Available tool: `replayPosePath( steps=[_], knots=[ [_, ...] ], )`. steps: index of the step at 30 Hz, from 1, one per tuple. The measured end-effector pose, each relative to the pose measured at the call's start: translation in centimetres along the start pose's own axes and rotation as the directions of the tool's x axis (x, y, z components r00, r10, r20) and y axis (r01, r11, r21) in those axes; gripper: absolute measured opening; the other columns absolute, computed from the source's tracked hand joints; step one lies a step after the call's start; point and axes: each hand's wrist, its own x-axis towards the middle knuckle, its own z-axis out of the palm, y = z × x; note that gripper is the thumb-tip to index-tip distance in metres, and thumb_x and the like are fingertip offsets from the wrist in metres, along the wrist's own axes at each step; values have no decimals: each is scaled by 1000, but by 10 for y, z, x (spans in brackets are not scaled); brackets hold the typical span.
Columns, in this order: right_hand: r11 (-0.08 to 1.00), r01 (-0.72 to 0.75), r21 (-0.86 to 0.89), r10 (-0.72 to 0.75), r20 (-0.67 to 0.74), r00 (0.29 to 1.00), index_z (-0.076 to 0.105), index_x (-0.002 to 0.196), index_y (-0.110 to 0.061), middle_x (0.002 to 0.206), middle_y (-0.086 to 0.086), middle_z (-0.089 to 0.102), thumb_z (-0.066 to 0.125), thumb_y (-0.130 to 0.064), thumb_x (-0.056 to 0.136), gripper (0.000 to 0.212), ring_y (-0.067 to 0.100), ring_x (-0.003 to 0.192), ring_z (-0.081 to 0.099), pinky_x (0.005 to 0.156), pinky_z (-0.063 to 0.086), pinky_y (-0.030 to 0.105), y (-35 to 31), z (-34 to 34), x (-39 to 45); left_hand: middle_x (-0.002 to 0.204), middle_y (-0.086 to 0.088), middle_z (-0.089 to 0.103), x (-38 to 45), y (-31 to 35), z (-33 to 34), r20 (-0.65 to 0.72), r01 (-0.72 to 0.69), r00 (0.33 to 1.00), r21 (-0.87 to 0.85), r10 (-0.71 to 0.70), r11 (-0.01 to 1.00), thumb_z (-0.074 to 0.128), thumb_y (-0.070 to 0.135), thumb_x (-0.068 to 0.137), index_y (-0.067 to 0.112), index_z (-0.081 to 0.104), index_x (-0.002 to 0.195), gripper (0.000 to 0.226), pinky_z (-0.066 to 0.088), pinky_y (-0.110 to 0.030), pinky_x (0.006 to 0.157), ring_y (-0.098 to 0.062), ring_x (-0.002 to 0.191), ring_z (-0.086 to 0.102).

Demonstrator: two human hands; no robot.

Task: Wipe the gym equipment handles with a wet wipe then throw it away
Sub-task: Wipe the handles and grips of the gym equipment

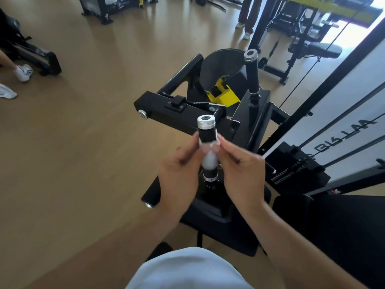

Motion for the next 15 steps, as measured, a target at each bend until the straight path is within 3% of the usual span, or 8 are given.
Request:
replayPosePath(
  steps=[3,5,7,10,15],
  knots=[
    [996,4,90,-2,-20,1000,69,121,-6,107,0,76,70,-12,93,29,-8,87,70,72,52,8,-12,4,25,105,8,78,20,15,4,-50,-47,998,-121,41,992,71,6,92,13,71,122,31,55,-15,83,-5,101,72],
    [1000,6,22,-6,-11,1000,68,123,-6,106,-1,76,69,-8,93,30,-13,85,68,73,50,6,-5,2,13,106,8,78,11,7,2,-27,-37,999,-58,35,998,70,5,92,12,71,124,33,54,-13,84,-4,102,72],
    [998,-7,-60,7,12,1000,67,122,-7,100,-7,76,69,-3,91,31,-15,82,67,72,50,4,14,-3,-13,98,15,78,-10,-11,-2,23,25,999,9,-26,1000,70,6,92,24,73,119,33,51,-7,80,3,96,71],
    [994,-107,22,106,35,994,67,121,-10,100,-14,74,68,0,90,32,-4,88,73,76,55,10,22,-5,-27,94,23,77,-24,-19,-4,66,39,997,32,-41,999,68,4,92,31,70,114,36,51,-5,78,6,95,71],
    [986,-52,157,57,-27,998,67,122,-3,105,-7,73,69,-4,91,30,-2,93,73,79,55,11,-15,4,19,114,5,76,15,5,-2,30,-92,995,-90,95,992,71,1,89,6,66,130,41,57,-23,93,-9,108,72]
  ],
)
